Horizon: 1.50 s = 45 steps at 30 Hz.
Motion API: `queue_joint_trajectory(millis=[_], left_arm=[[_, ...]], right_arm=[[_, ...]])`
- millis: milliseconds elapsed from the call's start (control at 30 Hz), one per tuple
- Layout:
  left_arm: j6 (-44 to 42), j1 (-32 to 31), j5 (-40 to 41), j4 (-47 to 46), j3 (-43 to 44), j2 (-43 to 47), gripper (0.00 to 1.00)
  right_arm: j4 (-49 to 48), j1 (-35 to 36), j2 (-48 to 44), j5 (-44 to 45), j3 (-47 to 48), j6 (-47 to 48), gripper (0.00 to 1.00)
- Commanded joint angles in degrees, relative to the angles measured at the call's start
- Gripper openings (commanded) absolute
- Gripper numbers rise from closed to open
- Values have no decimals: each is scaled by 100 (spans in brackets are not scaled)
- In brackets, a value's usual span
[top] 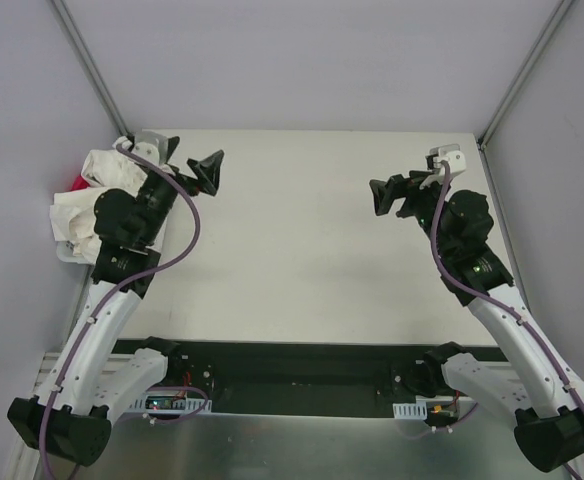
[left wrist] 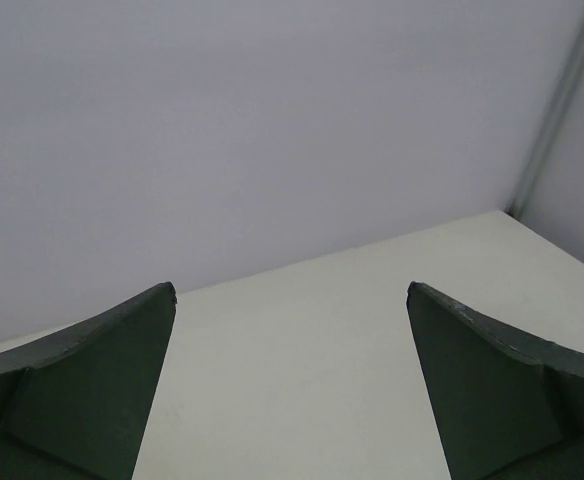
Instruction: Fold and stack the t-shirts
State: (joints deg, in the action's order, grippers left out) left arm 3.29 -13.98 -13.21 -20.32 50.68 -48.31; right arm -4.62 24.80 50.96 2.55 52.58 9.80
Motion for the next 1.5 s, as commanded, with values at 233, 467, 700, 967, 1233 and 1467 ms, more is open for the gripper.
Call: queue_joint_trajectory(millis=[233,467,700,967,1233,1467], left_arm=[[-1357,246,6101,477,2507,-2093,99],[-743,861,6902,975,3176,-3367,99],[-1198,941,7447,1566,4424,-4896,99],[-2094,1046,7868,1715,5522,-5925,99],[-2087,1301,8255,1961,5831,-6497,99],[-963,1512,8660,2163,4848,-6173,99]], right_arm=[[23,17,-402,132,86,206,96],[49,16,-490,246,-54,276,96],[172,-80,-368,299,-107,321,96],[322,-238,-359,123,-37,197,96],[357,-344,-429,-35,-28,66,96],[366,-370,-315,-158,-2,-40,96]])
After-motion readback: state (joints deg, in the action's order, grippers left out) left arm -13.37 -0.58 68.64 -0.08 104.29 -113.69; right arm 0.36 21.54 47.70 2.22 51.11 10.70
